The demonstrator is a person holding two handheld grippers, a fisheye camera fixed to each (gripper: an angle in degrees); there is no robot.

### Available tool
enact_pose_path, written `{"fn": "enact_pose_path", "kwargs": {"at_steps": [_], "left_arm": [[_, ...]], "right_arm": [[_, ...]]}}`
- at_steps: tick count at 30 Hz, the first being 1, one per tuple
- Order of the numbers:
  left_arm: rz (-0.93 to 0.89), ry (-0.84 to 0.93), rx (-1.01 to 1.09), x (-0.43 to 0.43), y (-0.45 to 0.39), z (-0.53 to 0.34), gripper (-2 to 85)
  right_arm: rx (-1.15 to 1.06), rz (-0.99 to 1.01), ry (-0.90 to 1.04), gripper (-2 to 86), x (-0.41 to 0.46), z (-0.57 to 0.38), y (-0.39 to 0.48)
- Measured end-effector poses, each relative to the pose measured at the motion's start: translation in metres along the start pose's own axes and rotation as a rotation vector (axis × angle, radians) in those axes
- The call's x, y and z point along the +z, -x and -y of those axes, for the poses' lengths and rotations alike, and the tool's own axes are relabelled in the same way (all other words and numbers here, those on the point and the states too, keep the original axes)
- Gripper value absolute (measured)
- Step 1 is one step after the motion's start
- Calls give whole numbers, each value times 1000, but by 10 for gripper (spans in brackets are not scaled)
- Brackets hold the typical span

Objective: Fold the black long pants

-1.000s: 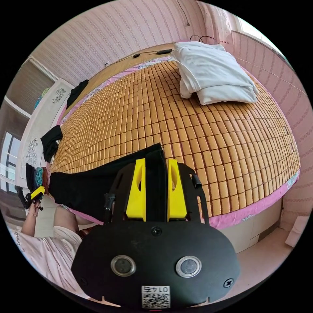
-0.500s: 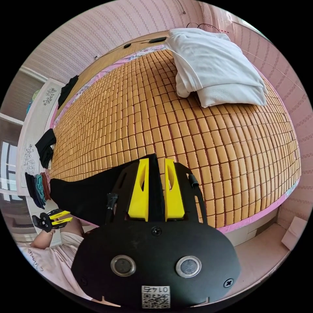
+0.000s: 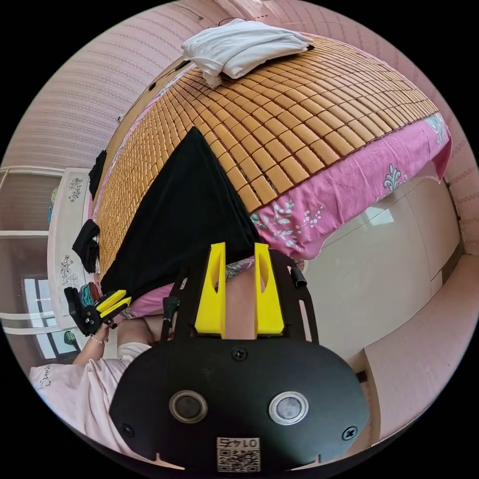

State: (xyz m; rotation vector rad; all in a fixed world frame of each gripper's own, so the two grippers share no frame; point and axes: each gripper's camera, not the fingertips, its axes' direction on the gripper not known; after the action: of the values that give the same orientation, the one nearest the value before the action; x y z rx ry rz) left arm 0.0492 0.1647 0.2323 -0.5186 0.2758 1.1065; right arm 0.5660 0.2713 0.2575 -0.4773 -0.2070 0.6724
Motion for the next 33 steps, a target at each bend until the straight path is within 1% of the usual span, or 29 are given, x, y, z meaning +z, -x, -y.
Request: {"fn": "enact_pose_path", "kwargs": {"at_steps": [3,7,11,14,17,20,21,22,24,27,29,32,33], "left_arm": [[-9,-4,-26,0,-1,4,61],[20,-23,-27,-13,-8,4,59],[14,-38,-29,-18,-11,-3,58],[3,-25,-56,-16,-8,-9,59],[-9,-21,-63,-11,-7,-10,59],[0,39,-49,3,-8,-5,49],[22,43,-44,3,-7,-4,41],[11,70,-40,3,-6,-2,30],[-8,105,-23,2,-4,1,17],[-20,112,-7,0,-3,-2,12],[-30,99,-2,-3,-2,-6,14],[-76,41,-44,-13,5,-18,21],[-98,27,-74,-15,9,-25,27]], "right_arm": [[-12,9,-16,21,-8,-6,7],[-34,20,-64,6,-22,-17,9],[19,-35,37,1,18,-12,-1],[0,-92,35,-2,30,-13,10],[1,-97,41,-5,37,-17,18],[10,-100,45,-5,45,-19,25],[11,-127,41,-5,47,-19,29],[19,-202,34,-4,49,-20,33],[18,-248,24,-3,51,-20,39],[9,-188,21,-2,55,-23,52],[-35,-180,-2,-1,55,-27,71],[-205,-158,-33,2,61,-42,123],[-305,-133,-23,5,69,-49,152]]}}
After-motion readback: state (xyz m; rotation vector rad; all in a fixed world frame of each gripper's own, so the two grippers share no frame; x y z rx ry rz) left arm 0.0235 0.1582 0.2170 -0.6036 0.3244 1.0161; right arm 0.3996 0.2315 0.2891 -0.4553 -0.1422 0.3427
